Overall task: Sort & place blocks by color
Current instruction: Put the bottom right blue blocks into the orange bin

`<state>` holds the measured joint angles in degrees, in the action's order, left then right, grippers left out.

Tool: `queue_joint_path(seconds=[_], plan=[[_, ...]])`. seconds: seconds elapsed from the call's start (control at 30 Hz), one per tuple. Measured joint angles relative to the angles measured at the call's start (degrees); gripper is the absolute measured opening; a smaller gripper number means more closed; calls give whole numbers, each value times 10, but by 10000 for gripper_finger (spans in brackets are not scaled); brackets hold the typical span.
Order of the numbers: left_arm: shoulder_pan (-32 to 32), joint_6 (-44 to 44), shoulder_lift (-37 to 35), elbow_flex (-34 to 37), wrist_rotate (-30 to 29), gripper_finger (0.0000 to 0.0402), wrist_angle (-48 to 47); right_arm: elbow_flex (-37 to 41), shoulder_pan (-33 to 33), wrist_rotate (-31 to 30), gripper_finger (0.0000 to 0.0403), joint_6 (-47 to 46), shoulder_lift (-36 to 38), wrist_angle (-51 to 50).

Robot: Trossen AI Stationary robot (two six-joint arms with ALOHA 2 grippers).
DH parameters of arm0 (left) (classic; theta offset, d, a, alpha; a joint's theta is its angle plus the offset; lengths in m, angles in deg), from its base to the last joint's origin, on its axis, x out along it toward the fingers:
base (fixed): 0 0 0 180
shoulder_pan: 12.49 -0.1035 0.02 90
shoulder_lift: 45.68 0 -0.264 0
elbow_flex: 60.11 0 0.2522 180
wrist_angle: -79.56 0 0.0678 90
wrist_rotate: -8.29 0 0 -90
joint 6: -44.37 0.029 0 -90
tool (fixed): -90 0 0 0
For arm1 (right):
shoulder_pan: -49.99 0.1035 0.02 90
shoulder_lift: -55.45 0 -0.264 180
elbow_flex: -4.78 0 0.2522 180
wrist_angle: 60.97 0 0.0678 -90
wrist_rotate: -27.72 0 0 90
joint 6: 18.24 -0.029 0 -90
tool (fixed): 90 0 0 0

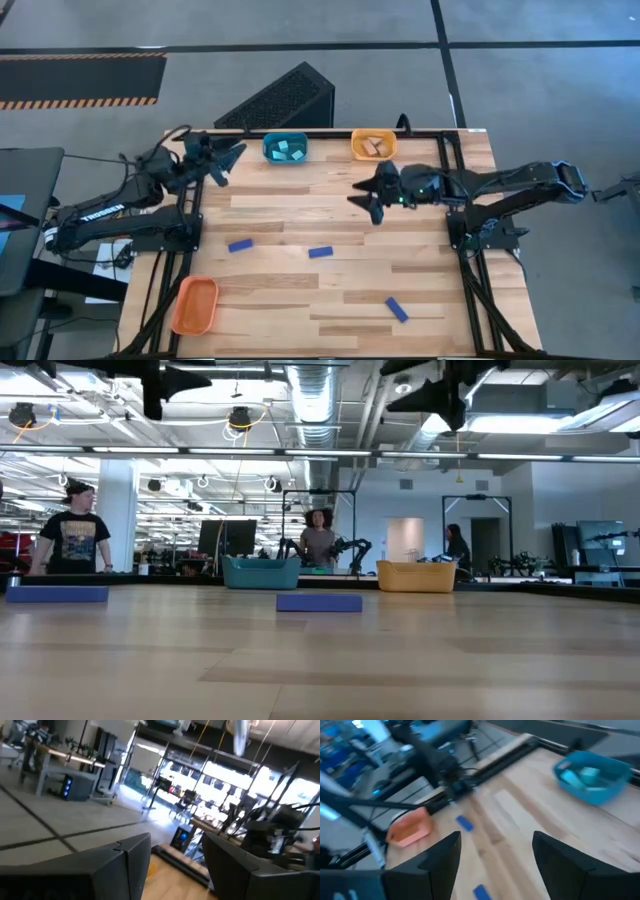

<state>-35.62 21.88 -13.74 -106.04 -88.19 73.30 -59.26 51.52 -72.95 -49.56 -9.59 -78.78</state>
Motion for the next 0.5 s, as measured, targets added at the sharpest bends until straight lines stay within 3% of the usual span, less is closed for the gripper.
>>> queue_joint_path(seconds=[0.17, 0.3, 0.5], plan=[[7, -13, 62, 0, 12, 167, 28, 1, 40, 25, 264, 2, -9, 9], [41, -14, 107, 0, 35, 169, 110, 0, 45, 32, 258, 7, -8, -15], [98, -2, 128, 0, -37, 165, 138, 0, 30, 31, 226, -51, 22, -182]])
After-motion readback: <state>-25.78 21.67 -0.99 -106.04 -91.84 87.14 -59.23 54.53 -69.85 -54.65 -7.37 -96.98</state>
